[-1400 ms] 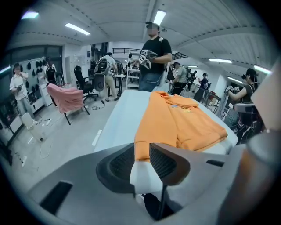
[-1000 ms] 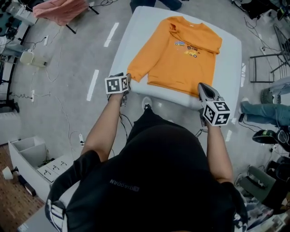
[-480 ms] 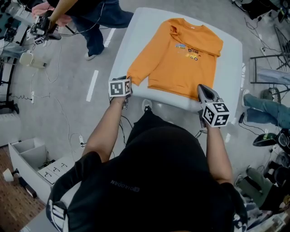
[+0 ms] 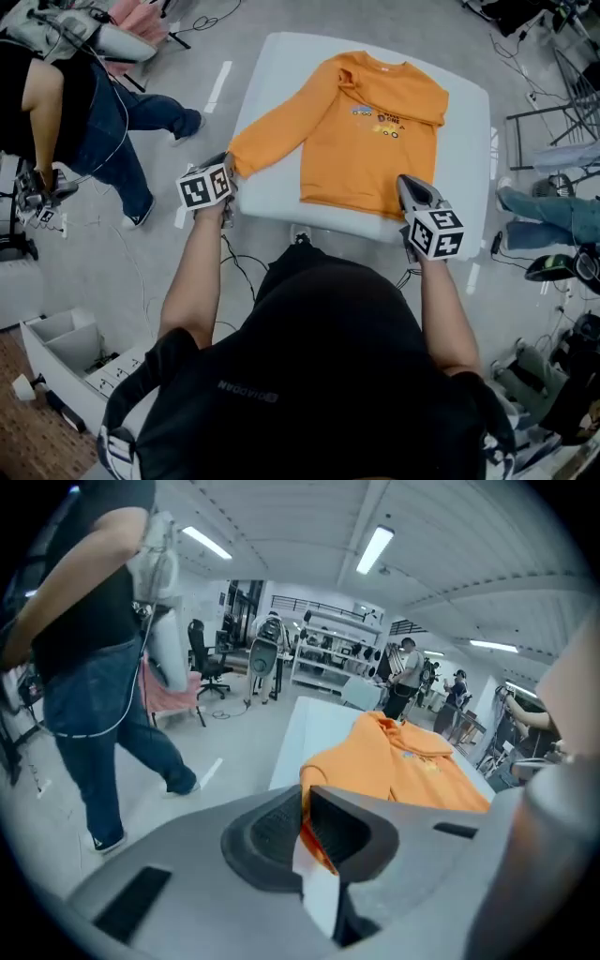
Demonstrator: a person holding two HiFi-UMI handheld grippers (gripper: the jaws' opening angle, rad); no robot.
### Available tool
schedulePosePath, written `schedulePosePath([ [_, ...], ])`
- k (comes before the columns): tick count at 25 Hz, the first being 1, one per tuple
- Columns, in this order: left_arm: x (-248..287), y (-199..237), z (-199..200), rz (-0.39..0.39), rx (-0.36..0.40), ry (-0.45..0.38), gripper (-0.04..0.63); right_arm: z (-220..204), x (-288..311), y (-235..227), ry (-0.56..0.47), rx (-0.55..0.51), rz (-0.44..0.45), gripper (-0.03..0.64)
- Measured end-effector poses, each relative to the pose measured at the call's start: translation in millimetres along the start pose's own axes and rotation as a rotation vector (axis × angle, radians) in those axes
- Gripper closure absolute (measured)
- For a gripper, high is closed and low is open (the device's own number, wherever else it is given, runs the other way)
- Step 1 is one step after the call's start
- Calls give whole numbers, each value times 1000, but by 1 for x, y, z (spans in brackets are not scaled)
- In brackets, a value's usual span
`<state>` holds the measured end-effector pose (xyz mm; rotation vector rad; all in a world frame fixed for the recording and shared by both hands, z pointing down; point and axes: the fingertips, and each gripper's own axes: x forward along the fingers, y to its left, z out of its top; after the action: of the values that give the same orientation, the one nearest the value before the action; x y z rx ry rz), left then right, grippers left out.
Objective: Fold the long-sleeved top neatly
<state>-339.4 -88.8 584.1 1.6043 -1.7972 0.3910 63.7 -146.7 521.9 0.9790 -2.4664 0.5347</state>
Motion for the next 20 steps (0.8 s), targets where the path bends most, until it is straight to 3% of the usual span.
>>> schedulePosePath([
  [13, 13, 56, 211, 2, 145, -207, 569, 54, 45, -1, -50, -4, -47, 612],
  [20, 34, 71, 293, -15, 230, -237, 569, 57, 56, -5, -49, 24, -102, 612],
])
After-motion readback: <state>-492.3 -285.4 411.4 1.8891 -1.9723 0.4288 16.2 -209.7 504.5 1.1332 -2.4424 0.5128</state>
